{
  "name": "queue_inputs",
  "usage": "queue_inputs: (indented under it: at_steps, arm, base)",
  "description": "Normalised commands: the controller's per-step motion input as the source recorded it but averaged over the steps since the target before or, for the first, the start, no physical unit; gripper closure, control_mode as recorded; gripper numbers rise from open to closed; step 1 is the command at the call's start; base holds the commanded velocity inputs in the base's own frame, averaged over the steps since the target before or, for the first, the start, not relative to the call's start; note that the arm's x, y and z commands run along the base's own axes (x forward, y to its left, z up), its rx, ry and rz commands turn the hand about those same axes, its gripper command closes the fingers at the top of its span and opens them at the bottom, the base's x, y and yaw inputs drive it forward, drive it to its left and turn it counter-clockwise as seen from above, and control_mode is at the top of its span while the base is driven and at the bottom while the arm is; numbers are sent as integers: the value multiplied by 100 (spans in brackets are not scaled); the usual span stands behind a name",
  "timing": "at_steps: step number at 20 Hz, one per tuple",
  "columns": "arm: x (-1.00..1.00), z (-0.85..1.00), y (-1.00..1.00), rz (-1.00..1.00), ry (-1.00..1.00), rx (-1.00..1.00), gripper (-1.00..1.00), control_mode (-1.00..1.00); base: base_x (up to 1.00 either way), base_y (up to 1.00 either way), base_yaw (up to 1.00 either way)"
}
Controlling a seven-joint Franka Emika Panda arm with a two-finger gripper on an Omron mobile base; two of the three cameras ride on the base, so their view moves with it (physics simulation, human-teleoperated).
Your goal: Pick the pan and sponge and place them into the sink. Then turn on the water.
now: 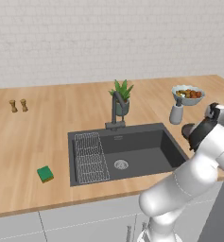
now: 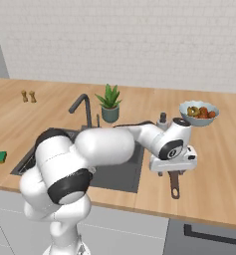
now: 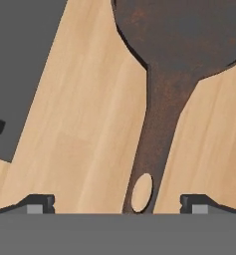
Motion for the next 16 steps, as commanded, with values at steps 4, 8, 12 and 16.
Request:
queue_inputs:
  at_steps: [4, 8, 12, 16]
  arm:
    - [26, -25, -13, 1, 0, 0, -100, -100]
    - [10, -16, -19, 2, 0, 0, -100, -100]
    - [8, -17, -4, 0, 0, 0, -100, -100]
    - [1, -22, -10, 1, 0, 0, -100, -100]
  base:
    - [0, 0, 0]
    - [0, 0, 0]
    - [0, 0, 0]
    - [0, 0, 0]
